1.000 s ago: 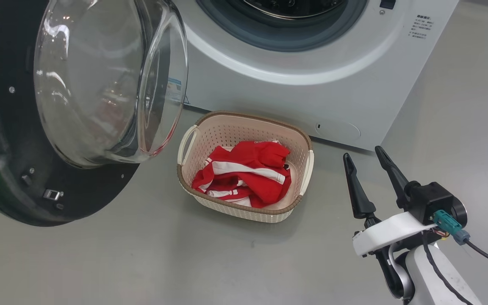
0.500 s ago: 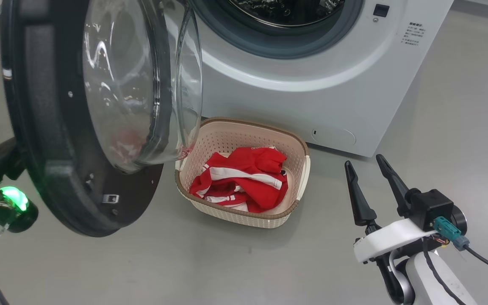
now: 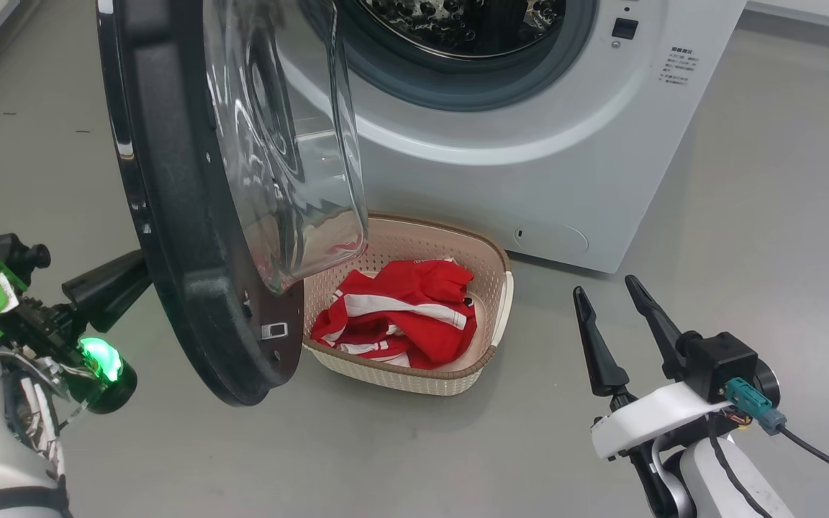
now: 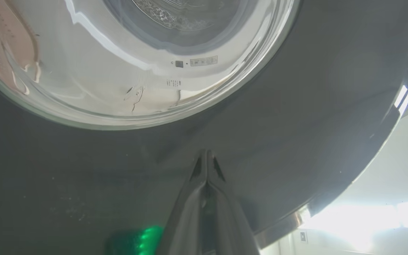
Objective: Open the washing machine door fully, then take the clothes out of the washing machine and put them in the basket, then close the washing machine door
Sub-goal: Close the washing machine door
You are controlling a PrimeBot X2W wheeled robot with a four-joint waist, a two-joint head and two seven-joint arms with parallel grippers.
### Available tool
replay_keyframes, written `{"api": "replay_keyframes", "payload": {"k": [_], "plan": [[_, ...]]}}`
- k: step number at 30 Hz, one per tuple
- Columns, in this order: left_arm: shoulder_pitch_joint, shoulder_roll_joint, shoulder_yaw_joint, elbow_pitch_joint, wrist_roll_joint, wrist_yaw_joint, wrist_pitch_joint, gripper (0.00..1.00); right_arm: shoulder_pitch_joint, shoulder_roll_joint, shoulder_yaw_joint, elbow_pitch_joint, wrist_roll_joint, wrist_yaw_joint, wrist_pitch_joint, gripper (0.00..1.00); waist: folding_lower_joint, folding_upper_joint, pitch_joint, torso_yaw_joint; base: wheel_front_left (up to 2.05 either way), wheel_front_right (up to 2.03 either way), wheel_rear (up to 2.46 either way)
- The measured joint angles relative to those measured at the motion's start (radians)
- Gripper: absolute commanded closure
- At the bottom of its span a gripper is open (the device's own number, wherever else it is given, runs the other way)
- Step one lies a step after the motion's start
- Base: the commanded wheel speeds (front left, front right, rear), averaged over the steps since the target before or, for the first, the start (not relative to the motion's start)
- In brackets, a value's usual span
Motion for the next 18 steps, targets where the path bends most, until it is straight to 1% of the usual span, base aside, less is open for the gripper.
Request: {"api": "replay_keyframes", "payload": {"k": [9,18], "plan": [[0.038,-0.007,-0.007,-0.061,0.000,0.002,-0.002,1.00,0.000,0.004,0.001,0.000,0.000,0.000,-0.003,0.00,0.0000,0.0000,0.005,-0.039,0.00,0.00,0.00],[0.067,-0.023,-0.029,-0.122,-0.029,0.020,-0.010,1.00,-0.002,0.006,0.000,-0.002,0.000,-0.001,-0.003,0.00,0.0000,0.0000,0.024,-0.093,0.00,0.00,0.00]]}}
